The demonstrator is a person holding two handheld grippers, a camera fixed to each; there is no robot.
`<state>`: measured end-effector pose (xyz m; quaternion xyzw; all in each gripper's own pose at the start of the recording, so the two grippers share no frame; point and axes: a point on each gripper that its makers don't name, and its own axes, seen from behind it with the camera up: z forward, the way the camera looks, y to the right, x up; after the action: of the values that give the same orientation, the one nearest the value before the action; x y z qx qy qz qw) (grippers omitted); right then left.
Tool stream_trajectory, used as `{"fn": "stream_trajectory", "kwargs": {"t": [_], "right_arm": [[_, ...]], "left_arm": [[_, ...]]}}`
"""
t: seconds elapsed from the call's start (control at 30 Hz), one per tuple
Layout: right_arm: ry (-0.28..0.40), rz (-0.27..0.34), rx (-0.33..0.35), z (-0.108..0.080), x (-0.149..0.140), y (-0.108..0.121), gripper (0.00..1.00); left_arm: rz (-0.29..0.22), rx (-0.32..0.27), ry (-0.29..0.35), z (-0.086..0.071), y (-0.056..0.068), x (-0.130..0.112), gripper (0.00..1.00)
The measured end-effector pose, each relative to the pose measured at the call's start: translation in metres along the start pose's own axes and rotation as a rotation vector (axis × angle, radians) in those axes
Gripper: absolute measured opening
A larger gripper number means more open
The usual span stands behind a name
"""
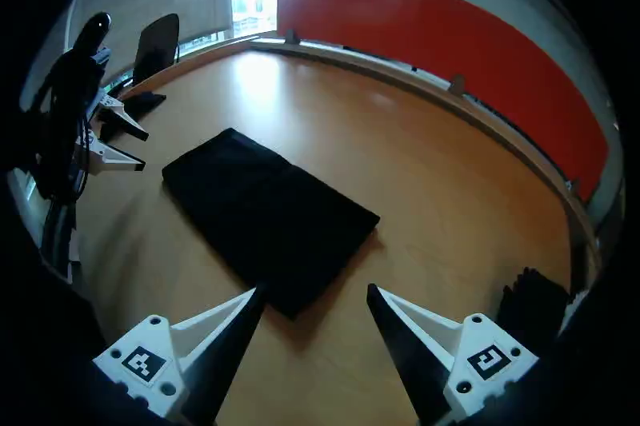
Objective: Fold towel
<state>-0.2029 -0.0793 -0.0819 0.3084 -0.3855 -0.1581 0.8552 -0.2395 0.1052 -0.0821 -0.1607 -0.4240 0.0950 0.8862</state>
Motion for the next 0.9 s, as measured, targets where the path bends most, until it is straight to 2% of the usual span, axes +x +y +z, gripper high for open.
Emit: {"fn": "stream_trajectory", "kwargs": {"t": [0.33, 0.9], "right_arm": [[-0.021, -0.034, 0.043, 0.007, -0.008, -0.008, 0.95], [-0.100, -0.105, 0.098, 0.017, -0.026, -0.012, 0.71]], "left_arm": [[-0.047, 0.029, 0.050, -0.017, -0.003, -0.012, 0.99], [-0.116, 0.078, 0.126, -0.040, -0.013, -0.029, 0.98]]}}
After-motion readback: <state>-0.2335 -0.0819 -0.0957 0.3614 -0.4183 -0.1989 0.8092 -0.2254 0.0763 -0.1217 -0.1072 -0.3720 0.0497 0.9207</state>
